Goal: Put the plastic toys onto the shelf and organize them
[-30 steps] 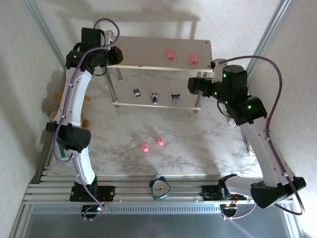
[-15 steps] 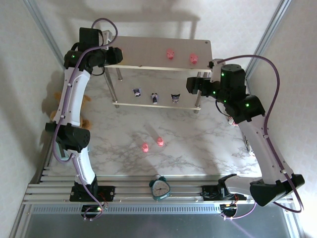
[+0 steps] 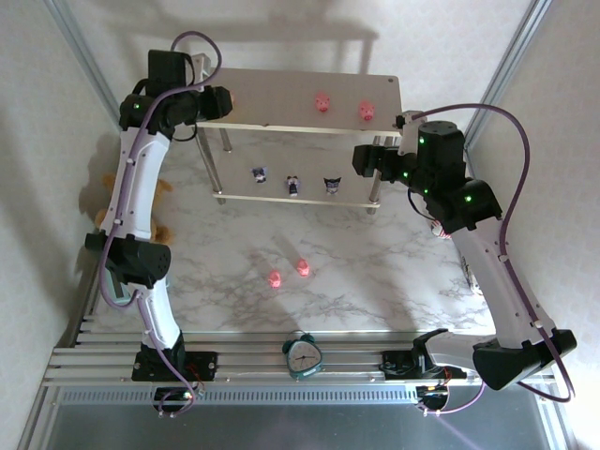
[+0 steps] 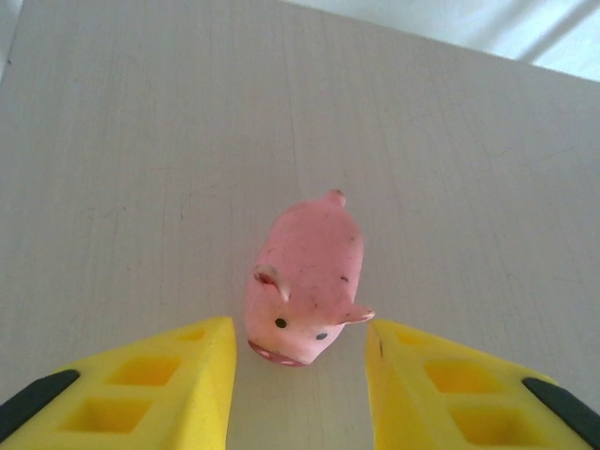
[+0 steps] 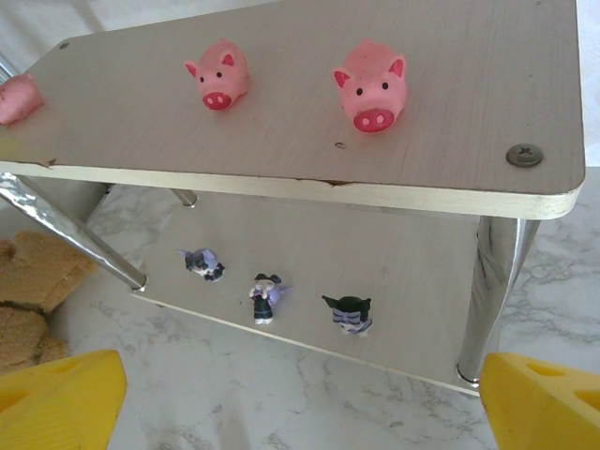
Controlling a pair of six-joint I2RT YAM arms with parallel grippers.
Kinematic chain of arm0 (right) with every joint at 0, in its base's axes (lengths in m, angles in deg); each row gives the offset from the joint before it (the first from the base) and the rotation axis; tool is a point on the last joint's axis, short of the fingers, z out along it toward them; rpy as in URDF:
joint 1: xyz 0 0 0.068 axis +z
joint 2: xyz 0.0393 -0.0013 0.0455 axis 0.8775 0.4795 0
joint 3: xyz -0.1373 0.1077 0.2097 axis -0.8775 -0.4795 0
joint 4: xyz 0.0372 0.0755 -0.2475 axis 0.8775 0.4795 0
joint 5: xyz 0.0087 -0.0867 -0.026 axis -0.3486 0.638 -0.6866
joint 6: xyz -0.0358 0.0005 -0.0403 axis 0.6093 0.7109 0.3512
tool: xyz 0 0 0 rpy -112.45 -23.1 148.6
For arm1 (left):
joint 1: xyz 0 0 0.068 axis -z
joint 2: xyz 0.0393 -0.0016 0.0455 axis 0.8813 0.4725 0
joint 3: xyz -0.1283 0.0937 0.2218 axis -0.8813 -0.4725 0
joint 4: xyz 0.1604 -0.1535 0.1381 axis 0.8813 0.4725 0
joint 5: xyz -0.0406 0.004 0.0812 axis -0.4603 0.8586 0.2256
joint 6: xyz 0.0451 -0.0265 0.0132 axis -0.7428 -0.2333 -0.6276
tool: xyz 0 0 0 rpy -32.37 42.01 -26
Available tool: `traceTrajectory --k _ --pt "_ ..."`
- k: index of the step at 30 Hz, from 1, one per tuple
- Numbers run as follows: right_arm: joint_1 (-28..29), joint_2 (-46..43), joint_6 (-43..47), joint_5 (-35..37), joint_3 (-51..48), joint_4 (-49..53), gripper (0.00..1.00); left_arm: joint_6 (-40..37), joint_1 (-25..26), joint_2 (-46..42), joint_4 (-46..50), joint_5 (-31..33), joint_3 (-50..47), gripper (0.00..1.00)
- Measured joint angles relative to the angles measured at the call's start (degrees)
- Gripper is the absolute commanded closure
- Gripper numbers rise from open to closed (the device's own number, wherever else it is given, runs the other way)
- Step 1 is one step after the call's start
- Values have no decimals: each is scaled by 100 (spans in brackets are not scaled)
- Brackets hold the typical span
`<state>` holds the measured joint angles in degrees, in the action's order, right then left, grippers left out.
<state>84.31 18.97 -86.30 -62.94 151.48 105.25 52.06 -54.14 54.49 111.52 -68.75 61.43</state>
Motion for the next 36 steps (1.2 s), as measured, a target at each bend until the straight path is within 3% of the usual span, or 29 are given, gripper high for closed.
traceTrajectory --k 7,12,16,22,26,31,36 --pt "0 0 -2 -33 2 4 5 28 0 -271 -243 219 -13 63" --pt "57 0 -4 -140 122 127 10 44 57 -1158 -839 448 -774 67" --pt "422 -7 24 -28 170 455 10 39 363 -2470 -1526 763 -2306 69" --pt "1641 -24 -111 505 -81 1043 18 210 1622 -4752 -2780 1665 -5770 70" --pt "2481 -17 -614 691 -778 1182 26 697 1652 -5895 -3305 2188 -8000 71" --pt "3187 579 -1401 837 -1582 1198 29 1165 1652 -6214 -3628 2352 -9549 72" --pt "3340 1543 -1902 940 -1860 1025 29 1469 1652 -6212 -3958 2339 -10395 72"
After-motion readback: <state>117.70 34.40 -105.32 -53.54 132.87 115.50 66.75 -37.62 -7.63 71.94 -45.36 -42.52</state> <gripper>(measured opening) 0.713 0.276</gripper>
